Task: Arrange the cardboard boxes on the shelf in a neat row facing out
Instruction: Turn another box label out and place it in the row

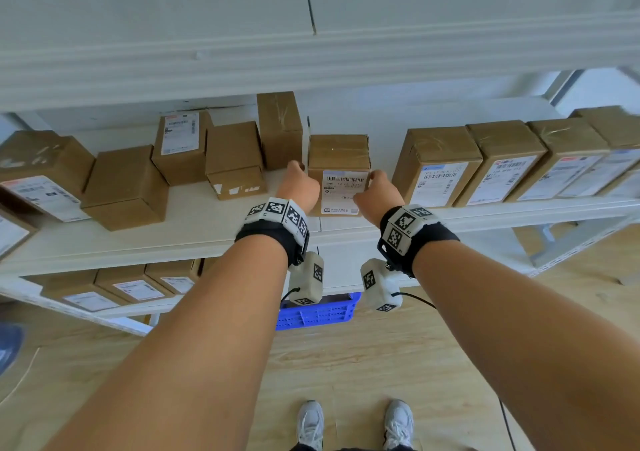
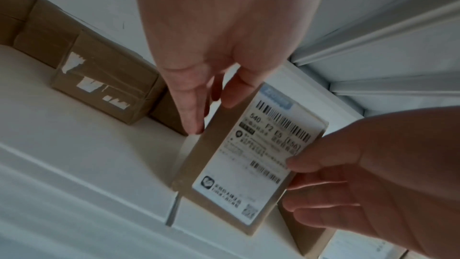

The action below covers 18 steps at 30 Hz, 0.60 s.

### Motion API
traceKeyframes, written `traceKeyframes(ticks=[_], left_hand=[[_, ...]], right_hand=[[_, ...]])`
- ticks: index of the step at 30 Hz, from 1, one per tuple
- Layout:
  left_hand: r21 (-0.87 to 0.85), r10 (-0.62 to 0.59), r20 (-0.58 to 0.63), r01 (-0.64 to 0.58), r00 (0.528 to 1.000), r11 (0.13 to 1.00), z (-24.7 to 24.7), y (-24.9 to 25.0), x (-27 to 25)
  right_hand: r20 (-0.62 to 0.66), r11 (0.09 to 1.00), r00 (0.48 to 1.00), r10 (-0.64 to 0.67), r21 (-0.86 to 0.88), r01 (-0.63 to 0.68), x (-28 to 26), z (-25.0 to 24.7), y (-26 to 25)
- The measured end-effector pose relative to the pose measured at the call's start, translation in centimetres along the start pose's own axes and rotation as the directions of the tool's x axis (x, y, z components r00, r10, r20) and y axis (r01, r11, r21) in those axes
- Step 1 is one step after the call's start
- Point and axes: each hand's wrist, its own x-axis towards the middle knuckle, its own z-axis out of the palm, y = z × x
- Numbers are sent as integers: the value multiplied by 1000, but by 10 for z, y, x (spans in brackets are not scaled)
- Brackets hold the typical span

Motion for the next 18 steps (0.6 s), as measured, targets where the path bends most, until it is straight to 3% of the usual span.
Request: traceKeyframes(ticks=[3,7,11,18], left_hand=[[-55,112,-61,-115,992,992,-7,12,-7],[23,232,27,-233,972,972,-5,20,-11],[125,236,57,-241,970,962,7,22,-7],[136,251,10,-250,968,959,29,32,-4]], right_hand=[[-30,999,999,-35,-16,34,-2,-8,-5],[-141,992,982,-127,-44,122,-2,-26,-12],[-244,975,944,-222,-79,208,4,-53,-12],[-283,944,910,-304,-219,248,18,-81,10]])
